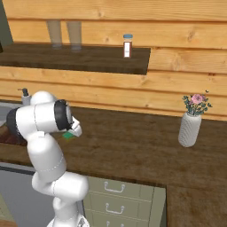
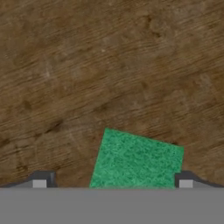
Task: Pick up the sponge from the counter and clean the cutting board by briefly scrubbing or pressing down on the cutting board. Once finished, release the sponge.
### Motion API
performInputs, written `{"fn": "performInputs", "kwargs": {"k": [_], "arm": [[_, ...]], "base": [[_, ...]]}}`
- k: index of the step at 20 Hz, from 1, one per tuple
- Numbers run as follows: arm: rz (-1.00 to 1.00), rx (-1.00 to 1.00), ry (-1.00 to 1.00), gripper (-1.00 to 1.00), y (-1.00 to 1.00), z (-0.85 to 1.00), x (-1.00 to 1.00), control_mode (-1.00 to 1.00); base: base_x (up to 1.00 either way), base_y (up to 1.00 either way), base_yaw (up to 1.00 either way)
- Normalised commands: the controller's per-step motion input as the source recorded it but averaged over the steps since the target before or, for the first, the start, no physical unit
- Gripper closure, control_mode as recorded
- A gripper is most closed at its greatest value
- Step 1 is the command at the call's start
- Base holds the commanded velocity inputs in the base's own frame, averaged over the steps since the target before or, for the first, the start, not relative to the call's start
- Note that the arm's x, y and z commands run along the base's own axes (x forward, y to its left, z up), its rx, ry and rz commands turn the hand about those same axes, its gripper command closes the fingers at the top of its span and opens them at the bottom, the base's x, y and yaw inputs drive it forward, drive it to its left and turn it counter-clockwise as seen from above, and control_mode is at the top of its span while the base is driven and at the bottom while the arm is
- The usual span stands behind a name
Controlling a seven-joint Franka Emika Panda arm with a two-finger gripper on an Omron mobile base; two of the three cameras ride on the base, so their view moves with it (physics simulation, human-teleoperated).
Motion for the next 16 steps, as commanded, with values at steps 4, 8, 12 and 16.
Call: {"fn": "performInputs", "kwargs": {"k": [4, 8, 12, 16], "arm": [[0.0, 0.0, 0.0, -1.0, 0.0, -0.49, 0.23, -1.0], [0.0, 0.0, 0.0, -1.0, 0.0, -0.61, 0.06, -1.0], [0.0, 0.0, -0.02, 1.0, 0.06, -0.78, -0.11, -1.0], [-0.01, 0.0, -0.06, 1.0, 0.16, -0.78, -0.33, -1.0]], "base": [[0.0, 0.0, 0.0], [0.0, 0.0, 0.0], [0.0, 0.0, 0.0], [0.0, 0.0, 0.0]]}}
